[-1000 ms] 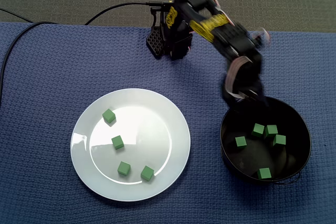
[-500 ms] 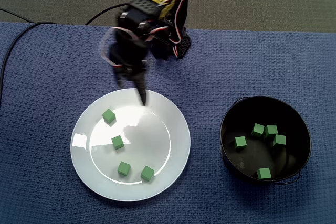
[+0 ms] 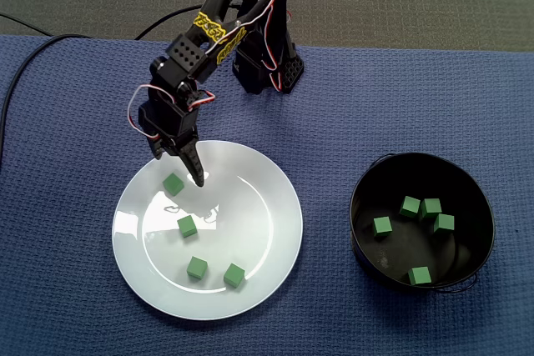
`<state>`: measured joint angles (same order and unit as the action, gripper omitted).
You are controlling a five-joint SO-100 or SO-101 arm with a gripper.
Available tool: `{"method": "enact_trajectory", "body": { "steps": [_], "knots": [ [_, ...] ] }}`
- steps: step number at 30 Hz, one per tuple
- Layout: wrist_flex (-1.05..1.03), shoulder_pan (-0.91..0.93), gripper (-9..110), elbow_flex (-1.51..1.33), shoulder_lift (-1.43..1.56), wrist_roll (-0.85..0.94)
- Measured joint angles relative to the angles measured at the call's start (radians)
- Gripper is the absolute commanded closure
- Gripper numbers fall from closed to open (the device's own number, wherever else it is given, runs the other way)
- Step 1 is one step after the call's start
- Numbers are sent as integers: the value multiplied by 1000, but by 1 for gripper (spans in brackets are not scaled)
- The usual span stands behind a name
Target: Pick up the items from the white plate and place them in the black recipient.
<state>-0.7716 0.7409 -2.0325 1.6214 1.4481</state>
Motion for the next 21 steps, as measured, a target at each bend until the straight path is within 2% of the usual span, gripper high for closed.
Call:
{"method": "enact_trajectory", "body": {
  "steps": [13,18,20,21],
  "knots": [
    [172,-64,76,-67,-25,-92],
    [330,-69,81,-155,-29,-92],
    [387,-71,90,-186,-32,-87],
    [417,-71,99,-199,-32,-84]
  ]
}}
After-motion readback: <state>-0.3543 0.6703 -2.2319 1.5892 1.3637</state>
